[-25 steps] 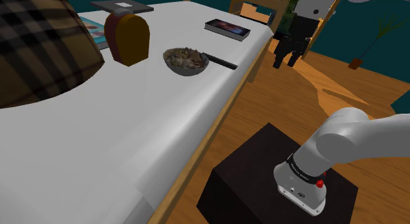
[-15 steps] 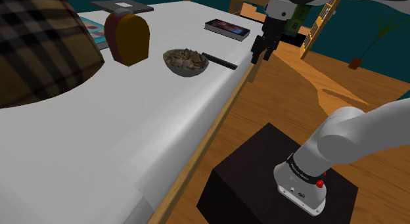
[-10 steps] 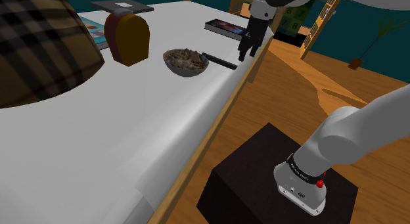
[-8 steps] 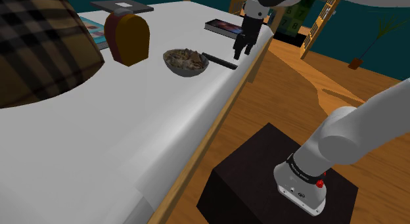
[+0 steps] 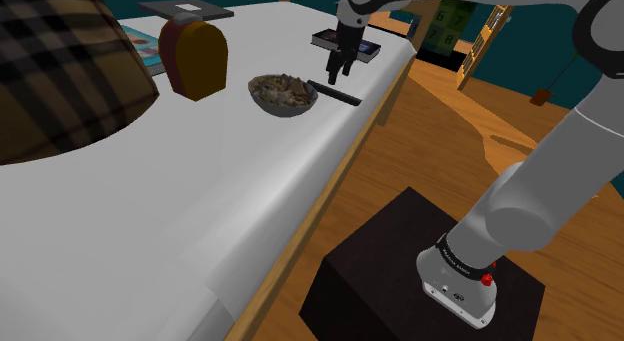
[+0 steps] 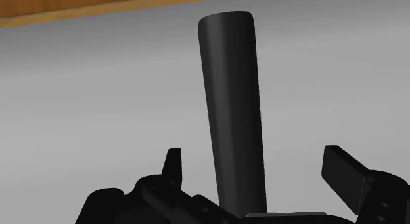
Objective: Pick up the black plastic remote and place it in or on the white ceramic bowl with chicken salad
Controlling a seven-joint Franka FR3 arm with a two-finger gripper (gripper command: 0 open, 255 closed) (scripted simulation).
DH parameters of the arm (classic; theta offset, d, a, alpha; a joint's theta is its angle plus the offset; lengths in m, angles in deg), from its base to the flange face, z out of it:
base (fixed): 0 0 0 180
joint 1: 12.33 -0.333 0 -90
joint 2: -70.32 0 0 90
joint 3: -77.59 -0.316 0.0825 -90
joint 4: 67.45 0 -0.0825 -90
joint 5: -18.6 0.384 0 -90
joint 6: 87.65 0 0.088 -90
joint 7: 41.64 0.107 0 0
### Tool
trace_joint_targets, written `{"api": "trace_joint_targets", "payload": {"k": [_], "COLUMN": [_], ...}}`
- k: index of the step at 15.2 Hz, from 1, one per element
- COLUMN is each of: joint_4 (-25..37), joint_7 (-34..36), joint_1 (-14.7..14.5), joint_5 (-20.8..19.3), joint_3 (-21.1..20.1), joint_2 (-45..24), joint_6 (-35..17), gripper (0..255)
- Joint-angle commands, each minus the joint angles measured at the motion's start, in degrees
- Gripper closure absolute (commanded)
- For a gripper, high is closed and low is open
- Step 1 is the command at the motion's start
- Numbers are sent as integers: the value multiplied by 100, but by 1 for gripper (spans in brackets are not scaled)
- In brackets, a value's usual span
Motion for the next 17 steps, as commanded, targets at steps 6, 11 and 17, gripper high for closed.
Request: {"api": "trace_joint_targets", "payload": {"k": [6, 11, 17], "joint_4": [95, -40, -40], "joint_7": [-119, -119, -119], "joint_1": [-24, -17, -17], "joint_5": [-22, -23, -23], "joint_3": [-29, -23, -23], "joint_2": [-474, -525, -526], "joint_6": [-433, -620, -620], "gripper": [0, 0, 255]}}
